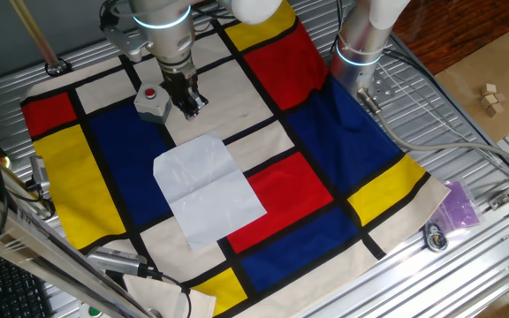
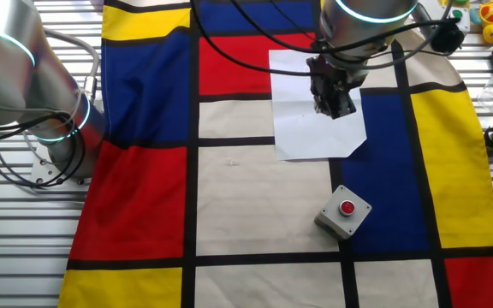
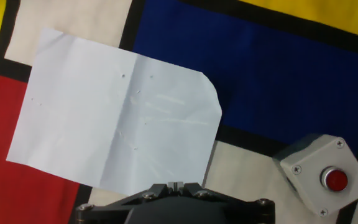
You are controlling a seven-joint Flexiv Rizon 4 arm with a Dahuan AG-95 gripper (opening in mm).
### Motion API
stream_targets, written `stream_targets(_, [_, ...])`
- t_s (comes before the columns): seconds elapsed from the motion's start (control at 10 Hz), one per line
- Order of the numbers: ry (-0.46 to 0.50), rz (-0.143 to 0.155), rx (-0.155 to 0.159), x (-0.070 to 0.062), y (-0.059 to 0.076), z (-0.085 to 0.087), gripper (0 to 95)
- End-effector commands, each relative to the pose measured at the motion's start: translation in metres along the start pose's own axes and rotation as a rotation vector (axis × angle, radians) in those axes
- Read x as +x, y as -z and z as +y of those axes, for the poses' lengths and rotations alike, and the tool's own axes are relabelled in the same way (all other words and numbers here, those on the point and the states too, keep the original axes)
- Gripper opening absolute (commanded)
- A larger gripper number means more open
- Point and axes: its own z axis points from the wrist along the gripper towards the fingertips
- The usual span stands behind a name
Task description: Flip over and spread out the paper that is laid flat on the table
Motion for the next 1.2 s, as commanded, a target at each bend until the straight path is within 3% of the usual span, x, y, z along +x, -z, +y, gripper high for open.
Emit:
stream_targets(0.1, [0.03,0.019,-0.003,-0.011,0.002,-0.005,0.0])
stream_targets(0.3, [0.072,0.027,-0.001,-0.028,-0.003,-0.015,0.0])
stream_targets(0.9, [0.158,0.029,0.02,-0.085,-0.054,-0.04,0.0])
stream_targets(1.2, [0.163,0.031,0.022,-0.092,-0.065,-0.042,0.0])
